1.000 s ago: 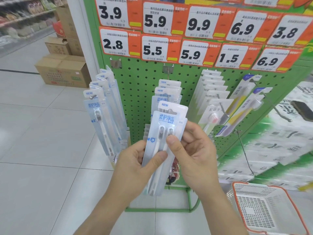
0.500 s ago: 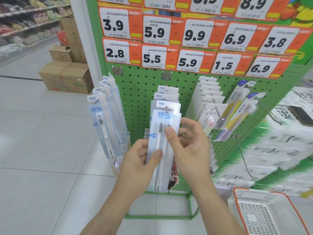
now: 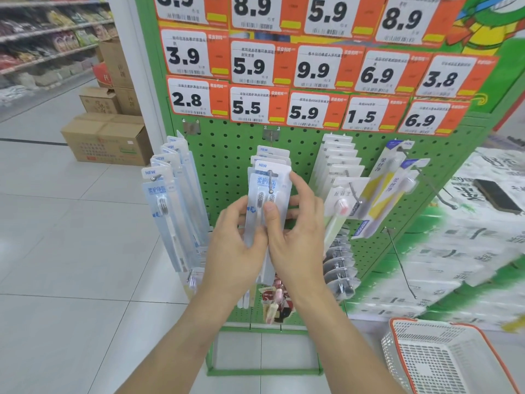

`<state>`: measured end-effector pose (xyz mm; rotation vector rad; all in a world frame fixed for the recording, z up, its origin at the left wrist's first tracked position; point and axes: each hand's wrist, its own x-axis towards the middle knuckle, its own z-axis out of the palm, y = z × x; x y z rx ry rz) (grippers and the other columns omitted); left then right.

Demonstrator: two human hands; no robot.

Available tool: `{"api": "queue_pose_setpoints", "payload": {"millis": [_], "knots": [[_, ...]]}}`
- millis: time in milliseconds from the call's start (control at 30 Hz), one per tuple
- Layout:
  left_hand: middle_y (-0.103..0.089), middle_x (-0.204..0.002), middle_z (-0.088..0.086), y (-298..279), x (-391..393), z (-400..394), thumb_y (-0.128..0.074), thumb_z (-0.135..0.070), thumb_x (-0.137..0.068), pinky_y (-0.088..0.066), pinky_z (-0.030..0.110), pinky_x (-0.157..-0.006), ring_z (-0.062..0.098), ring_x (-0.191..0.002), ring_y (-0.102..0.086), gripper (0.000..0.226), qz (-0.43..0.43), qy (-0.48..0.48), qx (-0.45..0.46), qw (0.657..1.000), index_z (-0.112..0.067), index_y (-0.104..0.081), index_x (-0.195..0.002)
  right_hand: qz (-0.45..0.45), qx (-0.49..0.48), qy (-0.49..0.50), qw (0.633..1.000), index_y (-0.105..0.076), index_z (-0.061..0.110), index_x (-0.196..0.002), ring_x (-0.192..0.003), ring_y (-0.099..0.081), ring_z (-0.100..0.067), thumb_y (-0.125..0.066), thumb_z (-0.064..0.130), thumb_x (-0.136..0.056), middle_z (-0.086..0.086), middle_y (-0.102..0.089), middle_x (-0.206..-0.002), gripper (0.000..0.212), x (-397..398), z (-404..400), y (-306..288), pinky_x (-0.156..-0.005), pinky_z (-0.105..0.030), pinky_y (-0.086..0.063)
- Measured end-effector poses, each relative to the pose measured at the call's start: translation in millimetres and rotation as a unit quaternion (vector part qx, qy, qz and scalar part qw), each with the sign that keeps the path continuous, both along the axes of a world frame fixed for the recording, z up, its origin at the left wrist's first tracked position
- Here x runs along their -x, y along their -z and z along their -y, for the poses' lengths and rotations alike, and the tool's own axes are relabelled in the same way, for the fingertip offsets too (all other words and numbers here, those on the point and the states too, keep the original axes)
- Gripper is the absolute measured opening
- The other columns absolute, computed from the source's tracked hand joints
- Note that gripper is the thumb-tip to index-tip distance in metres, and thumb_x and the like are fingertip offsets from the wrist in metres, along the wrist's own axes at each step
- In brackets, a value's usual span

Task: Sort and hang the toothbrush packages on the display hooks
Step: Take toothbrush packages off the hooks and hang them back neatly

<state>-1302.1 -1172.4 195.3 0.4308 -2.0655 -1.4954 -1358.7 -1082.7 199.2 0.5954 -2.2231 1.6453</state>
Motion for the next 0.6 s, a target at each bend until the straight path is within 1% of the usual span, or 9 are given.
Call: {"api": "queue_pose_setpoints", "payload": {"millis": [33, 100, 133, 200, 300, 433, 467, 533, 600], "knots": [[-0.058, -0.128, -0.017, 1.0, 1.9, 0.3, -0.064, -0.025, -0.096, -0.049, 0.026, -0.097, -0.001, -0.117, -0.057, 0.042, 0.005, 0.001, 0.007, 1.0, -0.055, -0.047, -0.121, -0.001, -0.006, 0.003, 1.0, -0.04, 0.034, -0.149, -0.103, -0.053, -0.004, -0.06, 0.038, -0.1, 0.006, -0.048, -0.117, 0.053, 1.2, 0.4, 0.2, -0.087, -0.032, -0.052], [-0.056, -0.135, -0.014, 5.8, 6.2, 2.7, -0.063, -0.026, -0.097, -0.048, 0.033, -0.105, 0.003, -0.124, -0.054, 0.046, 0.022, 0.002, 0.033, 0.999, -0.039, -0.048, -0.139, -0.006, -0.027, 0.011, 1.0, -0.038, 0.036, -0.149, -0.099, -0.054, -0.005, -0.059, 0.04, -0.101, 0.007, -0.048, -0.113, 0.053, 3.4, 1.3, 0.5, -0.085, -0.037, -0.054], [-0.054, -0.139, -0.012, 8.3, 8.8, 4.6, -0.062, -0.026, -0.097, -0.046, 0.037, -0.108, 0.006, -0.128, -0.052, 0.052, 0.032, 0.003, 0.048, 0.998, -0.031, -0.045, -0.146, -0.01, -0.038, 0.016, 0.999, -0.037, 0.037, -0.149, -0.098, -0.054, -0.005, -0.058, 0.041, -0.101, 0.007, -0.049, -0.112, 0.053, 4.7, 1.7, 0.4, -0.084, -0.038, -0.054], [-0.05, -0.145, -0.008, 11.1, 13.5, 8.2, -0.061, -0.027, -0.098, -0.044, 0.041, -0.111, 0.009, -0.133, -0.05, 0.059, 0.047, 0.006, 0.066, 0.997, -0.025, -0.038, -0.152, -0.019, -0.057, 0.024, 0.998, -0.036, 0.038, -0.15, -0.095, -0.054, -0.007, -0.058, 0.041, -0.101, 0.006, -0.05, -0.111, 0.054, 7.9, 2.0, -0.7, -0.084, -0.037, -0.053], [-0.049, -0.147, -0.006, 10.2, 19.2, 10.2, -0.059, -0.025, -0.098, -0.043, 0.042, -0.113, 0.01, -0.135, -0.048, 0.062, 0.058, 0.011, 0.074, 0.995, -0.025, -0.035, -0.155, -0.033, -0.093, 0.028, 0.995, -0.032, 0.036, -0.154, -0.092, -0.052, -0.007, -0.056, 0.039, -0.102, 0.003, -0.052, -0.111, 0.057, 13.0, 1.2, -2.8, -0.082, -0.03, -0.048], [-0.046, -0.148, -0.003, 7.8, 22.0, 11.2, -0.059, -0.021, -0.099, -0.04, 0.04, -0.114, 0.01, -0.135, -0.047, 0.065, 0.068, 0.009, 0.075, 0.995, -0.024, -0.031, -0.157, -0.031, -0.143, -0.002, 0.989, -0.017, 0.036, -0.159, -0.09, -0.051, -0.012, -0.056, 0.027, -0.101, -0.002, -0.051, -0.109, 0.071, 15.4, -2.0, -1.8, -0.076, -0.028, -0.043], [-0.046, -0.148, -0.003, 7.7, 21.7, 11.2, -0.06, -0.02, -0.098, -0.04, 0.04, -0.115, 0.01, -0.136, -0.046, 0.066, 0.068, 0.006, 0.073, 0.995, -0.024, -0.03, -0.156, -0.022, -0.152, -0.012, 0.988, -0.014, 0.036, -0.16, -0.091, -0.051, -0.012, -0.056, 0.023, -0.1, -0.003, -0.052, -0.11, 0.074, 14.9, -3.7, -0.2, -0.077, -0.028, -0.043], [-0.046, -0.147, -0.003, 6.7, 18.9, 8.5, -0.063, -0.02, -0.097, -0.04, 0.037, -0.114, 0.009, -0.134, -0.045, 0.066, 0.061, -0.014, 0.059, 0.996, -0.024, -0.031, -0.155, -0.007, -0.153, -0.023, 0.988, -0.012, 0.035, -0.16, -0.101, -0.054, -0.012, -0.057, 0.02, -0.099, -0.004, -0.054, -0.123, 0.078, 11.9, -8.1, 4.9, -0.087, -0.029, -0.048], [-0.05, -0.138, -0.006, 6.9, 13.1, 2.2, -0.064, -0.016, -0.095, -0.045, 0.032, -0.107, 0.007, -0.125, -0.05, 0.058, 0.037, -0.052, 0.035, 0.997, -0.025, -0.039, -0.146, 0.005, -0.124, -0.027, 0.992, -0.021, 0.034, -0.158, -0.112, -0.054, -0.005, -0.057, 0.017, -0.098, 0.0, -0.053, -0.135, 0.072, 4.6, -14.0, 10.8, -0.095, -0.031, -0.052]]}}
